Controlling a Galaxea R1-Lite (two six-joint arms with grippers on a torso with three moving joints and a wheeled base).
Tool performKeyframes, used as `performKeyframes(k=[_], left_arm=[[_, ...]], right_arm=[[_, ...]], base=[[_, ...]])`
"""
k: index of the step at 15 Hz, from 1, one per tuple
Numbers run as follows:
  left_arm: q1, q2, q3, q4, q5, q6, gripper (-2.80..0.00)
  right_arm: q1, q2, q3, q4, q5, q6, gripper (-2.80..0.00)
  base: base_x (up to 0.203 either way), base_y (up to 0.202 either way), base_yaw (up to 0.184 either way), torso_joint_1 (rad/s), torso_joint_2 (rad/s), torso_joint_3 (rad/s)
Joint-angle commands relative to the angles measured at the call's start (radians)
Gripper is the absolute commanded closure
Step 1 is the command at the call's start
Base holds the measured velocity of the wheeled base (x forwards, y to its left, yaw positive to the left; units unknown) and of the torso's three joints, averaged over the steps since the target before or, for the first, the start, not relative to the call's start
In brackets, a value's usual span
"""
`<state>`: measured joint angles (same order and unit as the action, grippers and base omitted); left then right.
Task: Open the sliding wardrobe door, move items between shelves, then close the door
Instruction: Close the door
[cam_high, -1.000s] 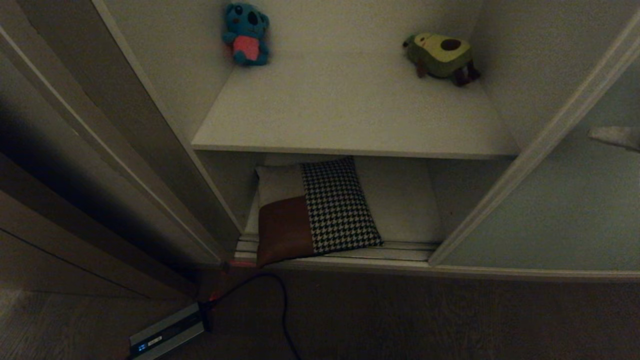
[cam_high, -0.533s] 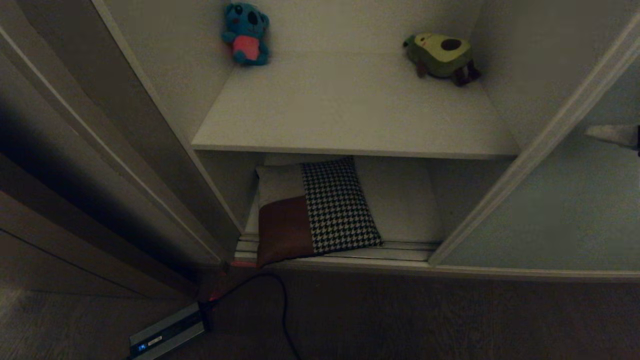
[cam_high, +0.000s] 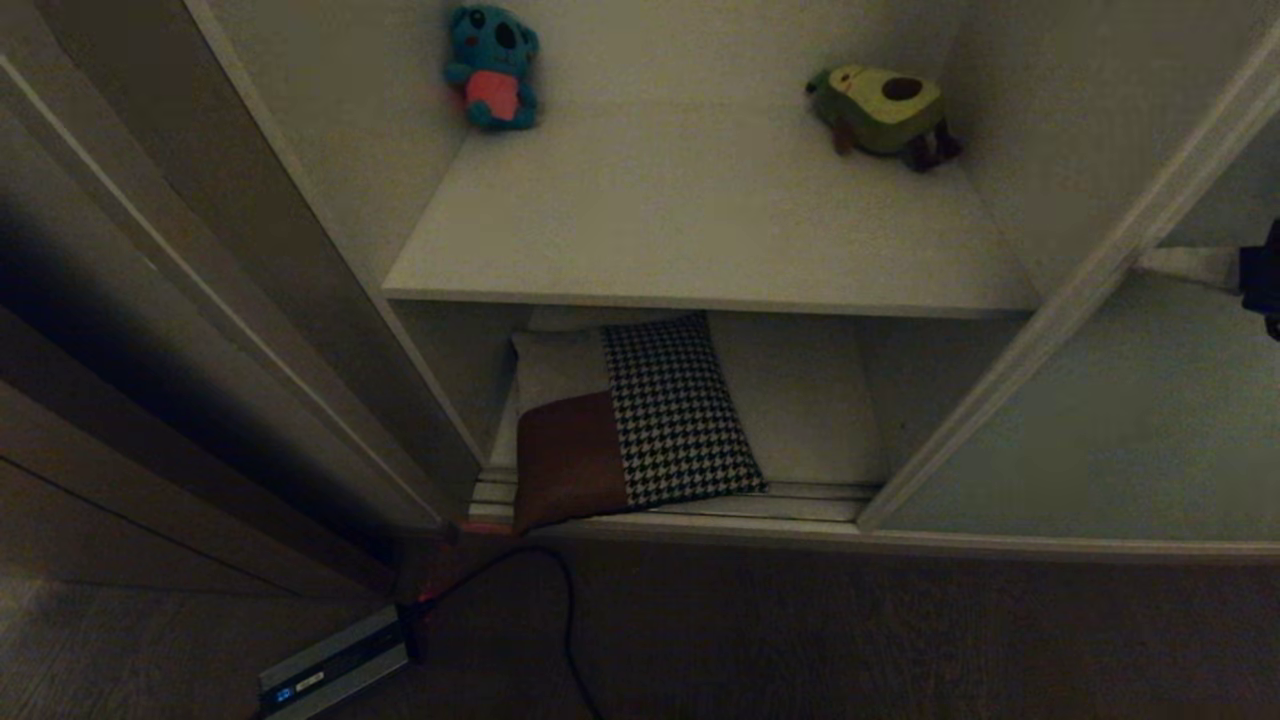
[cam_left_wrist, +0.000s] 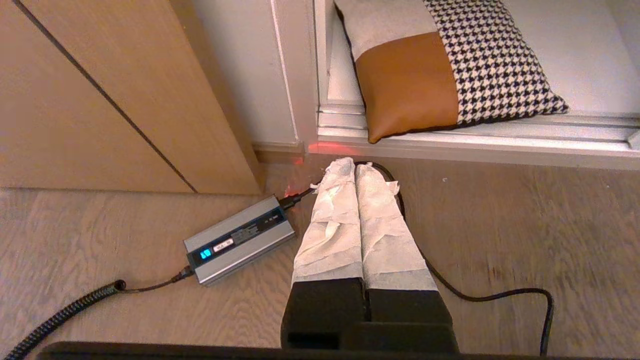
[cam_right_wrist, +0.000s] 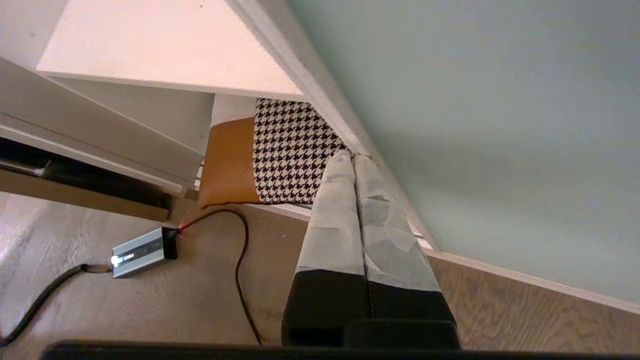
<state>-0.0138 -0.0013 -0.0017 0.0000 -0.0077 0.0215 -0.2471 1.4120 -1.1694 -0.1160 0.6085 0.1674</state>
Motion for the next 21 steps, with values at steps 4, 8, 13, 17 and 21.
performKeyframes(k=[4, 8, 13, 17, 21], left_arm=[[0.0, 0.001, 0.0, 0.0, 0.0, 0.0, 0.0], [0.0, 0.001, 0.0, 0.0, 0.0, 0.0, 0.0], [0.0, 0.001, 0.0, 0.0, 0.0, 0.0, 0.0], [0.0, 0.001, 0.0, -0.002, 0.0, 0.0, 0.0], [0.0, 0.001, 0.0, 0.0, 0.0, 0.0, 0.0]], right_arm=[[0.014, -0.016, 0.001, -0.007, 0.0, 0.002, 0.0], [0.017, -0.127, 0.091, -0.006, 0.001, -0.002, 0.0], [-0.02, -0.145, 0.114, -0.007, 0.002, 0.004, 0.0], [-0.026, -0.065, 0.071, -0.038, -0.003, 0.004, 0.0], [-0.026, -0.028, 0.051, -0.04, -0.003, 0.007, 0.0]], base=[[0.0, 0.0, 0.0, 0.0, 0.0, 0.0], [0.0, 0.0, 0.0, 0.0, 0.0, 0.0], [0.0, 0.0, 0.0, 0.0, 0.0, 0.0], [0.0, 0.0, 0.0, 0.0, 0.0, 0.0], [0.0, 0.0, 0.0, 0.0, 0.0, 0.0]])
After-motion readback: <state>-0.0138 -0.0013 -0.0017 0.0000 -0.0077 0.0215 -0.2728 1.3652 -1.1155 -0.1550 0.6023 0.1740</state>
